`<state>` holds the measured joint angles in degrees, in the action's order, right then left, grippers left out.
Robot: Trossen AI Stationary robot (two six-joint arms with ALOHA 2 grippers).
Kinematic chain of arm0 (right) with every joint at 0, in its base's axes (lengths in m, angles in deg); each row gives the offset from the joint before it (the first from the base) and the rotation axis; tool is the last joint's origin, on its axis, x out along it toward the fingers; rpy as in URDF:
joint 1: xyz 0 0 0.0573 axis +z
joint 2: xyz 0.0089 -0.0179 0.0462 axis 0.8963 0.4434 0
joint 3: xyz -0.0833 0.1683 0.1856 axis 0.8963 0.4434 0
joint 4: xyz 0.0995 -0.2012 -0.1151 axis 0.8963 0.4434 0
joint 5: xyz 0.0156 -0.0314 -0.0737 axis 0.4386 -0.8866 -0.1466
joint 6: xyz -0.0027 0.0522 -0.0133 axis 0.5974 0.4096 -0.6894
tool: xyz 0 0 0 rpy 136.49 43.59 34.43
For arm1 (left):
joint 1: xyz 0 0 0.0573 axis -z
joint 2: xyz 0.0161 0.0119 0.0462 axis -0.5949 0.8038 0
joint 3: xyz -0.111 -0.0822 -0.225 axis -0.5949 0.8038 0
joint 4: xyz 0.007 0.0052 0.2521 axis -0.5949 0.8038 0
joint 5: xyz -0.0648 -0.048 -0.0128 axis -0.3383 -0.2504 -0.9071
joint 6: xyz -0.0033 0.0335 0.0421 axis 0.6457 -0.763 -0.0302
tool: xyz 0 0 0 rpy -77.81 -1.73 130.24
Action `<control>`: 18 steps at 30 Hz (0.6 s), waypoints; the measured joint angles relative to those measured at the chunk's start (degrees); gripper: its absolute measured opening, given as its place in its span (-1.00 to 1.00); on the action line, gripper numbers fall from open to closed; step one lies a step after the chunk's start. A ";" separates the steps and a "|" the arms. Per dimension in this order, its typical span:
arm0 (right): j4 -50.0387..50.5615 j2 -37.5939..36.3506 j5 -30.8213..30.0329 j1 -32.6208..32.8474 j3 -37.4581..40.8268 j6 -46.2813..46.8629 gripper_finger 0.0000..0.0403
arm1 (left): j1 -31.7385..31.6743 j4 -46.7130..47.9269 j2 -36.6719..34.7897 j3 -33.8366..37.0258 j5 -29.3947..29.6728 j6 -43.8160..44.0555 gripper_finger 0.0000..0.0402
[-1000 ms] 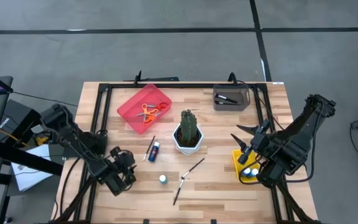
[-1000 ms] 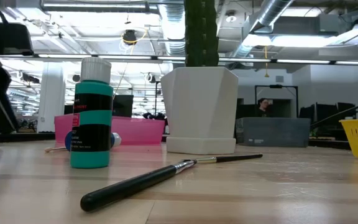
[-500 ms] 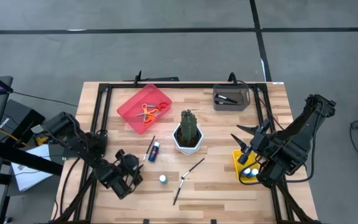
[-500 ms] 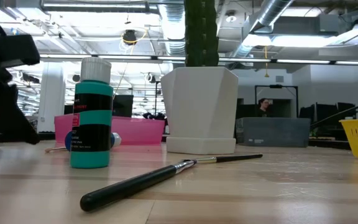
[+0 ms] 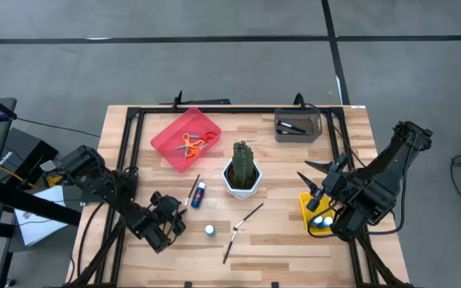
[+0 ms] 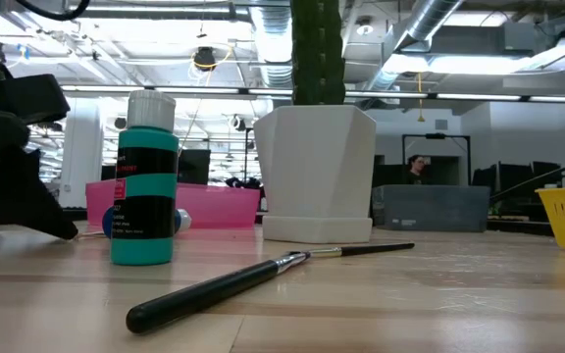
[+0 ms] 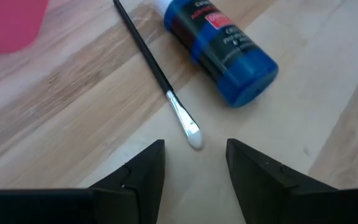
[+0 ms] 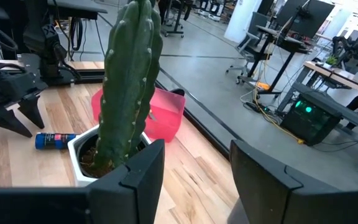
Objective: Pick & Place Paint Supplies
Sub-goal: Put the eyeshadow brush into the black bin
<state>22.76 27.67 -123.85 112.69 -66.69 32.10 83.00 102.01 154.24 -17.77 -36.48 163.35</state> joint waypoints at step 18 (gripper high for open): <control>0.00 0.00 0.05 0.02 0.00 0.00 -0.12 | -1.52 -6.99 -0.17 4.52 2.08 -0.24 -0.63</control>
<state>22.76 27.67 -123.80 112.71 -66.69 32.11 81.48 95.02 154.07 -13.25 -34.40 163.11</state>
